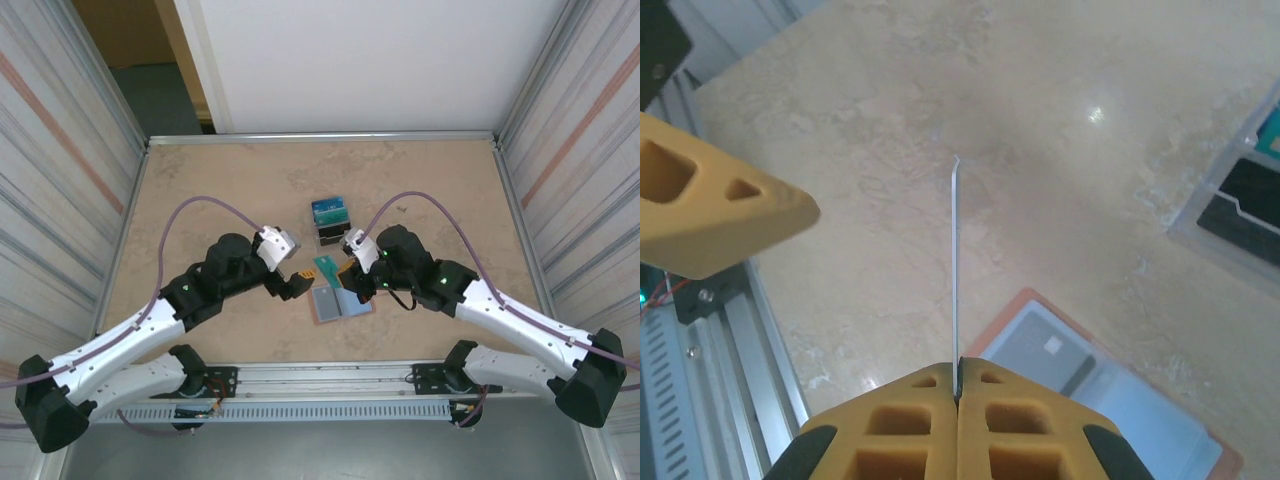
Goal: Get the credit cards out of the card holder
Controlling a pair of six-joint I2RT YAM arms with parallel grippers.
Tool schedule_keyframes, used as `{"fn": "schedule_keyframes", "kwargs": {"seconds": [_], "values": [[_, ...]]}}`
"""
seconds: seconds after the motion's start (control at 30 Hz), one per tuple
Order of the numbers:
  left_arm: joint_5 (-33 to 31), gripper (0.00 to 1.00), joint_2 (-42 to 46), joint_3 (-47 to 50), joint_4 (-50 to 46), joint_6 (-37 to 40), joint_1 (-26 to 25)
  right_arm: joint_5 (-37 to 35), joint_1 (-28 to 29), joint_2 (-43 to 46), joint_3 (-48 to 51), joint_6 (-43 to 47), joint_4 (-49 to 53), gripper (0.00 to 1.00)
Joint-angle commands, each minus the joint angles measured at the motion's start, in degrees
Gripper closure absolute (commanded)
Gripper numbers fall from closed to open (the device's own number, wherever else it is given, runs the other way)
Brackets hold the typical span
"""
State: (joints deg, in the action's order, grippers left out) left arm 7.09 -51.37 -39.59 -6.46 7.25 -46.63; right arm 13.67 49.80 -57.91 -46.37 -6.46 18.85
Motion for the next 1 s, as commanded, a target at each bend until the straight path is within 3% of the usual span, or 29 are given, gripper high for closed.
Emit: {"fn": "schedule_keyframes", "kwargs": {"seconds": [0.0, 0.33, 0.57, 0.8, 0.87, 0.9, 0.97], "values": [[8.64, 0.1, 0.47, 0.07, 0.97, 7.69, 0.23, 1.37, 0.91, 0.81, -2.52, 5.01, 2.96, 1.0], [18.33, 0.45, -6.42, -3.81, 1.24, 16.05, 0.23, 3.24, 2.03, 0.79, -5.19, 7.93, 6.19, 1.0], [22.88, 0.63, -9.61, -6.01, 0.23, 17.36, 0.23, 3.16, 2.32, 0.78, -6.29, 9.14, 7.74, 1.0], [25.03, 1.0, -10.49, -6.78, -0.57, 17.49, 0.23, 2.03, 2.32, 0.36, -6.15, 9.47, 7.21, 1.0], [24.77, 1.0, -10.09, -6.66, -0.38, 17.37, 0.23, 1.03, 2.31, 0.71, -5.8, 9.32, 6.52, 1.0], [24.41, 1.0, -9.81, -6.48, -0.12, 17.36, 0.23, 0.33, 2.32, 0.85, -5.46, 9.12, 6.02, 0.97], [23.96, 1.0, -8.84, -5.62, 0.98, 16.95, 0.22, -1.58, 2.32, 2.1, -4.47, 8.69, 4.93, 0.79]]}}
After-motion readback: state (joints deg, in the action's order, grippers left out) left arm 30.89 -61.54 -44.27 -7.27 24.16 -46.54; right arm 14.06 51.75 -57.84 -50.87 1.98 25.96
